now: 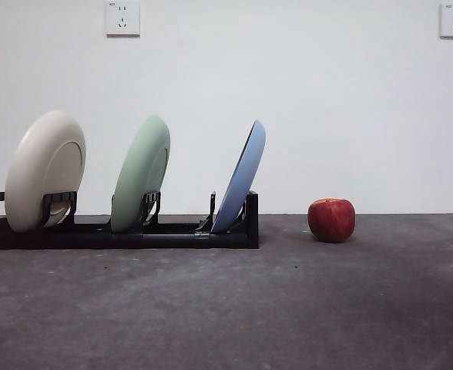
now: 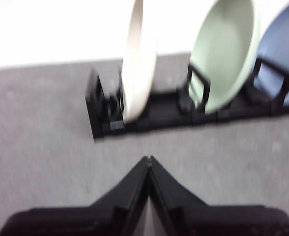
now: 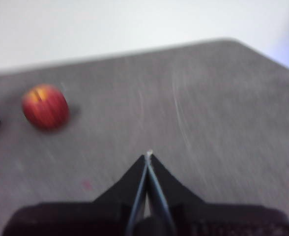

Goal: Take the blue plate from the plate rack,put the plate on the table,take the apple from the table,put the apple in the plate

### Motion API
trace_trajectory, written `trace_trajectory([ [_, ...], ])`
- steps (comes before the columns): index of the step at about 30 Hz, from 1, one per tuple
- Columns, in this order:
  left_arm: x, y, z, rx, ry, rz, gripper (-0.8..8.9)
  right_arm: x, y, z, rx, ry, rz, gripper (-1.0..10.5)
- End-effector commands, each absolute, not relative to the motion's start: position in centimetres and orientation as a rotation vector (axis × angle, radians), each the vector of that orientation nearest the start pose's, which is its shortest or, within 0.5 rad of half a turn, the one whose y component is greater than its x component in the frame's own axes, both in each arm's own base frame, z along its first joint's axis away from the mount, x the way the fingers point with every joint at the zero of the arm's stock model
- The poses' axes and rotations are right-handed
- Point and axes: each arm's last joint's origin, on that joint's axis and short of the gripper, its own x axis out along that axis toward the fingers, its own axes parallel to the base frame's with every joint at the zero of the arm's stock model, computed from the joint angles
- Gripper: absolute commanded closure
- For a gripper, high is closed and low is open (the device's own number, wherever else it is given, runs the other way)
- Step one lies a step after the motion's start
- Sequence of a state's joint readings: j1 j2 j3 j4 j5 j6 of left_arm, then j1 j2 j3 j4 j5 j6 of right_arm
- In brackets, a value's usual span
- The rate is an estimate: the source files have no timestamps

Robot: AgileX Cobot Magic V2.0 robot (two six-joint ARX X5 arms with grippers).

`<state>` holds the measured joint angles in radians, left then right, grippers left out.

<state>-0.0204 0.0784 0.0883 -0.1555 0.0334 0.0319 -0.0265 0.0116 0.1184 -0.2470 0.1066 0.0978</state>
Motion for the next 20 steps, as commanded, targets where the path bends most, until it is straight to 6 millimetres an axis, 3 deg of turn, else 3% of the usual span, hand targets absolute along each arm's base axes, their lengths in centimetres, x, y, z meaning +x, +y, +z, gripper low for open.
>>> trace_trajectory([
  [1, 9.5, -0.3, 19.3, 0.017, 0.086, -0.053, 8.20, 8.4, -0.5, 20.0, 0.159, 0.062, -0.124, 9.5],
  [10, 10.0, -0.3, 24.7, -0.030, 0.052, -0.051, 8.20, 6.3, -0.4, 26.2, 0.157, -0.006, -0.118, 9.5],
  [20, 12.4, -0.3, 31.6, -0.036, 0.152, -0.051, 8.19, 6.1, -0.4, 31.6, 0.144, 0.254, -0.138, 9.5],
])
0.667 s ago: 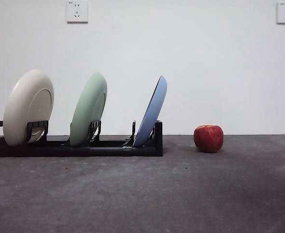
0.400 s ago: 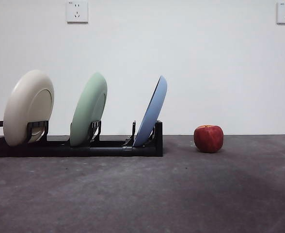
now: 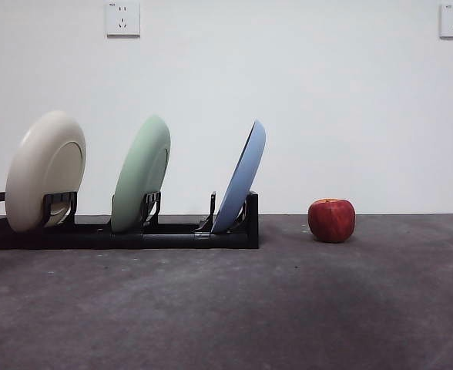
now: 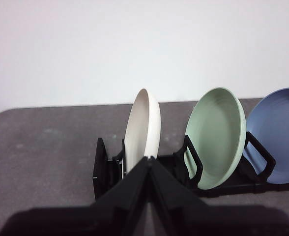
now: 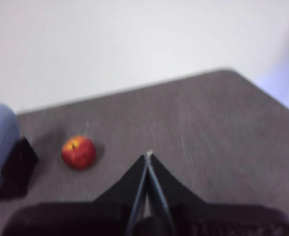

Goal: Take the blue plate from the plate rack,put the plate on the table,take the apple from the table,put the apple in the plate

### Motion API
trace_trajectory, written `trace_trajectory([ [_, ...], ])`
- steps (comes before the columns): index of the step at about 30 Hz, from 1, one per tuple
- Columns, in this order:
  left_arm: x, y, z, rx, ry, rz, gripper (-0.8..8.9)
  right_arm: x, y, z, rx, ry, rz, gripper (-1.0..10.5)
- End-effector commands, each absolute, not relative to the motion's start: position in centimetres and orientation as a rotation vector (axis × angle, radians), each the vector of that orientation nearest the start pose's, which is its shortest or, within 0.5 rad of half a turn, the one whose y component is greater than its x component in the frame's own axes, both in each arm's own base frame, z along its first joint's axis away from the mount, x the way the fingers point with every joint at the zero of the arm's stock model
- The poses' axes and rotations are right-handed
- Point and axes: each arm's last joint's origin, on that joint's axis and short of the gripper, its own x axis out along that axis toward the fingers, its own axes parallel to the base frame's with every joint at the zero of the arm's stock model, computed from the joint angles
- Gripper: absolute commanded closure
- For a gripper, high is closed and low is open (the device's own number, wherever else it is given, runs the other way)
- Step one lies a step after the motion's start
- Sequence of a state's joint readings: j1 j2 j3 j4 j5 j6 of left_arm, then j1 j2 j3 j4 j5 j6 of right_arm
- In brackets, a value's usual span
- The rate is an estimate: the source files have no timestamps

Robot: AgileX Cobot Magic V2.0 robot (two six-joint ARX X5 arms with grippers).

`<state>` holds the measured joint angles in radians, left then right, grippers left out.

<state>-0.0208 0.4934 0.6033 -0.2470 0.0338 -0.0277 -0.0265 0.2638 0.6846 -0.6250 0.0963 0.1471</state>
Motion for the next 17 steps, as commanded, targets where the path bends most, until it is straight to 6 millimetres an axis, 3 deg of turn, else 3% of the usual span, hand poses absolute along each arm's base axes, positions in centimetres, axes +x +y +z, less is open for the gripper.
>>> trace_trajectory([
  [1, 12.6, -0.3, 32.4, -0.037, 0.168, -0.050, 8.19, 6.3, -0.4, 32.0, 0.142, 0.295, -0.141, 9.5],
  [10, 14.9, -0.5, 38.4, -0.061, 0.318, -0.097, 8.18, 8.8, -0.5, 35.4, 0.134, 0.506, -0.156, 9.5],
  [17, 19.8, -1.5, 41.0, -0.164, 0.430, -0.339, 8.19, 11.3, -0.3, 36.4, 0.158, 0.659, -0.062, 9.5],
])
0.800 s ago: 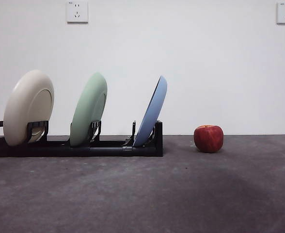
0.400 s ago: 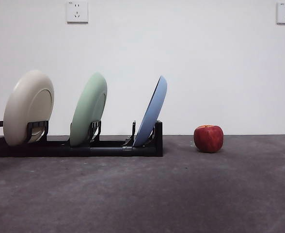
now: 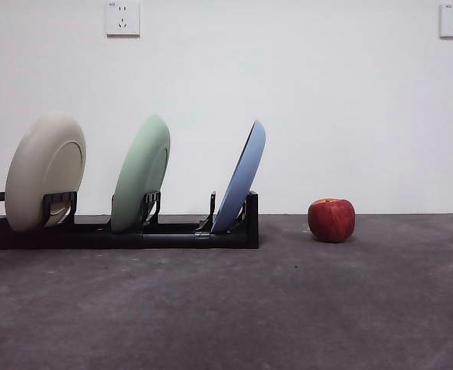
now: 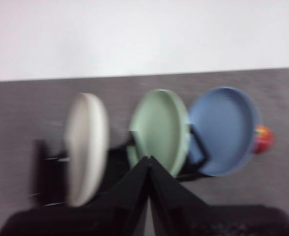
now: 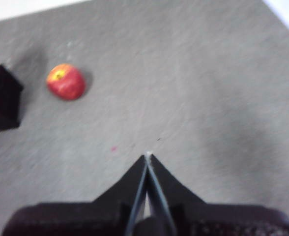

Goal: Take the blue plate from the plate rack,put the plate on the table,take the apple from the table,put the apple in the plate

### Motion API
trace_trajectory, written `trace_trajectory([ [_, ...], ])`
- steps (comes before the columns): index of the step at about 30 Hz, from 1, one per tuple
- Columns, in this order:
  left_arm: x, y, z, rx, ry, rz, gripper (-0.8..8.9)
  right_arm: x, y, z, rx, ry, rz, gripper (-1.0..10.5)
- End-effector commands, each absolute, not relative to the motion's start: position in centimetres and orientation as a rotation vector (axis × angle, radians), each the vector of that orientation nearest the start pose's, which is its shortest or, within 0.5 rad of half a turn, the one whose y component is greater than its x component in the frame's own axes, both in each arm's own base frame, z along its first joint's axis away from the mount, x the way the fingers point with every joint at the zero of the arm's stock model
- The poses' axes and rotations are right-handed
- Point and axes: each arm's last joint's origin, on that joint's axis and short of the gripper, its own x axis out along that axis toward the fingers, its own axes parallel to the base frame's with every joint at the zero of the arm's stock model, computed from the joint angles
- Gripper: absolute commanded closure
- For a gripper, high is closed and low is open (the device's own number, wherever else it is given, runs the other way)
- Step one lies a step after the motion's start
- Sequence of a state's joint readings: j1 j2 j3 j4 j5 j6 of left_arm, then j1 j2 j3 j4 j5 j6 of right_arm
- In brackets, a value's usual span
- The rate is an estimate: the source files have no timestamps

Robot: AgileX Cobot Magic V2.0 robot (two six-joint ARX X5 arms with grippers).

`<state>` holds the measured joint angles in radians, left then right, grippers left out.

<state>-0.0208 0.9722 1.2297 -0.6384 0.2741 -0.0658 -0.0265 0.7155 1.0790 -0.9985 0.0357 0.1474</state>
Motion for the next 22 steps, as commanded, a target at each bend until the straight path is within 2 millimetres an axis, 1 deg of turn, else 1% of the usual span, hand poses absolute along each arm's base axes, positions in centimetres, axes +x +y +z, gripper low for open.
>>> trace_trajectory([
  [1, 21.2, -1.9, 41.3, -0.177, 0.460, -0.379, 8.19, 12.0, -0.2, 36.3, 0.167, 0.695, -0.040, 9.5],
  [4, 25.3, -3.6, 41.7, -0.183, 0.543, -0.454, 8.19, 14.0, -0.1, 35.4, 0.189, 0.809, 0.001, 9.5],
  [7, 29.2, -5.5, 41.4, -0.171, 0.626, -0.502, 8.19, 15.9, 0.1, 34.2, 0.226, 0.919, 0.073, 9.5],
  [9, 31.7, -7.2, 41.0, -0.163, 0.675, -0.538, 8.19, 16.9, 0.2, 33.6, 0.234, 0.958, 0.104, 9.5],
  [12, 34.9, -9.9, 40.3, -0.146, 0.710, -0.588, 8.19, 17.9, 0.2, 33.1, 0.243, 0.984, 0.110, 9.5],
  [13, 36.0, -11.2, 40.0, -0.130, 0.715, -0.614, 8.19, 18.1, 0.2, 33.1, 0.243, 0.984, 0.110, 9.5],
  [17, 39.2, -16.0, 38.2, -0.090, 0.757, -0.698, 8.18, 18.4, 0.1, 33.1, 0.246, 0.969, 0.109, 9.5],
  [20, 40.7, -18.7, 36.4, -0.086, 0.786, -0.734, 8.12, 18.5, 0.1, 33.1, 0.262, 0.961, 0.101, 9.5],
  [21, 41.0, -19.6, 35.7, -0.091, 0.799, -0.744, 7.94, 18.5, 0.1, 33.1, 0.261, 0.961, 0.101, 9.5],
  [22, 41.1, -20.0, 35.2, -0.089, 0.807, -0.749, 7.32, 18.5, 0.1, 33.1, 0.261, 0.960, 0.101, 9.5],
])
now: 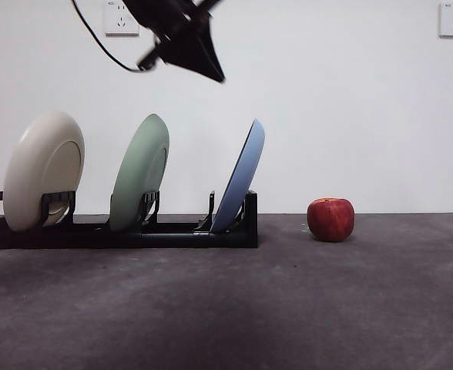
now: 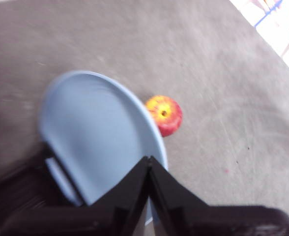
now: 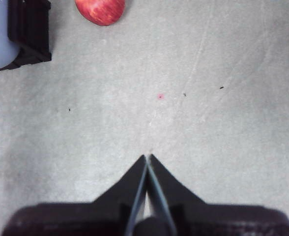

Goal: Take the blue plate from the plate rack,put the plate on the table,take the apple from the table,put the apple in the plate

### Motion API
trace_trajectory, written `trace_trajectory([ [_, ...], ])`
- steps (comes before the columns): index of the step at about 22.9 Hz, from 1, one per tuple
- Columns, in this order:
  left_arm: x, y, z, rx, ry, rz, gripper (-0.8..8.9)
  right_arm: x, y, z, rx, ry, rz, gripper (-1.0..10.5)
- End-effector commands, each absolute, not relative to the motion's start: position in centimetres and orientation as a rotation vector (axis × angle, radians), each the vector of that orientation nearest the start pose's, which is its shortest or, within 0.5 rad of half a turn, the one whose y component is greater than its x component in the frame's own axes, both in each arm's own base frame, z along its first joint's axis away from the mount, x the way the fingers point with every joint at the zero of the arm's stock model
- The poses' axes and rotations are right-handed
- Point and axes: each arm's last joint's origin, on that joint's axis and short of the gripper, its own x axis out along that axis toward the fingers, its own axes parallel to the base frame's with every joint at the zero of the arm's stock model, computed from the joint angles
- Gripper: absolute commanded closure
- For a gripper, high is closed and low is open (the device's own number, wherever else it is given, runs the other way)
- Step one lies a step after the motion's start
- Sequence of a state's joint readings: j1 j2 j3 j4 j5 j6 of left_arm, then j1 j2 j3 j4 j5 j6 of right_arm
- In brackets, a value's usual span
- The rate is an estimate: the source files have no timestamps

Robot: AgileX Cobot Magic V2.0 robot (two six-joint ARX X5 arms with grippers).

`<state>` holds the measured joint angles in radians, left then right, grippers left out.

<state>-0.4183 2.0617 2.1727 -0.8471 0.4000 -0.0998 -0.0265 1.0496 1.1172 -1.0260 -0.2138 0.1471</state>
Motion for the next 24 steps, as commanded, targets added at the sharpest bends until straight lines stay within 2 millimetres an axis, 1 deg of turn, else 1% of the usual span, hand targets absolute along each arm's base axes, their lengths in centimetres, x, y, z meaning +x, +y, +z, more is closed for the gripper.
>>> trace_trajectory([
  [1, 41.3, -20.7, 34.6, -0.084, 0.818, -0.757, 6.44, 18.5, 0.1, 33.1, 0.261, 0.959, 0.102, 9.5],
  [3, 41.3, -21.4, 33.9, -0.077, 0.833, -0.766, 5.50, 18.5, 0.1, 33.1, 0.261, 0.959, 0.102, 9.5],
  [4, 41.4, -21.8, 33.7, -0.076, 0.833, -0.771, 5.27, 18.5, 0.1, 33.1, 0.261, 0.960, 0.101, 9.5],
  [10, 41.5, -23.3, 32.7, -0.052, 0.827, -0.738, 5.24, 18.4, 0.2, 33.1, 0.262, 0.973, 0.101, 9.5],
  [15, 42.3, -24.2, 30.6, -0.075, 0.867, -0.726, 5.26, 18.1, 0.2, 32.9, 0.262, 1.009, 0.098, 9.5],
  [19, 42.3, -24.7, 30.2, -0.057, 0.864, -0.702, 5.36, 18.1, 0.2, 32.8, 0.262, 1.017, 0.097, 9.5],
  [20, 42.3, -24.8, 30.2, -0.046, 0.861, -0.699, 5.68, 18.1, 0.2, 32.8, 0.262, 1.017, 0.097, 9.5],
  [21, 42.3, -24.8, 30.1, -0.037, 0.862, -0.701, 6.47, 18.1, 0.2, 32.8, 0.263, 1.017, 0.097, 9.5],
  [22, 42.2, -25.0, 29.9, -0.037, 0.871, -0.706, 7.04, 18.1, 0.2, 32.8, 0.263, 1.017, 0.097, 9.5],
  [23, 42.2, -25.0, 29.7, -0.035, 0.879, -0.706, 7.24, 18.0, 0.2, 32.8, 0.263, 1.019, 0.097, 9.5],
  [24, 42.3, -25.1, 29.4, -0.029, 0.884, -0.707, 7.23, 18.0, 0.2, 32.8, 0.263, 1.022, 0.096, 9.5],
])
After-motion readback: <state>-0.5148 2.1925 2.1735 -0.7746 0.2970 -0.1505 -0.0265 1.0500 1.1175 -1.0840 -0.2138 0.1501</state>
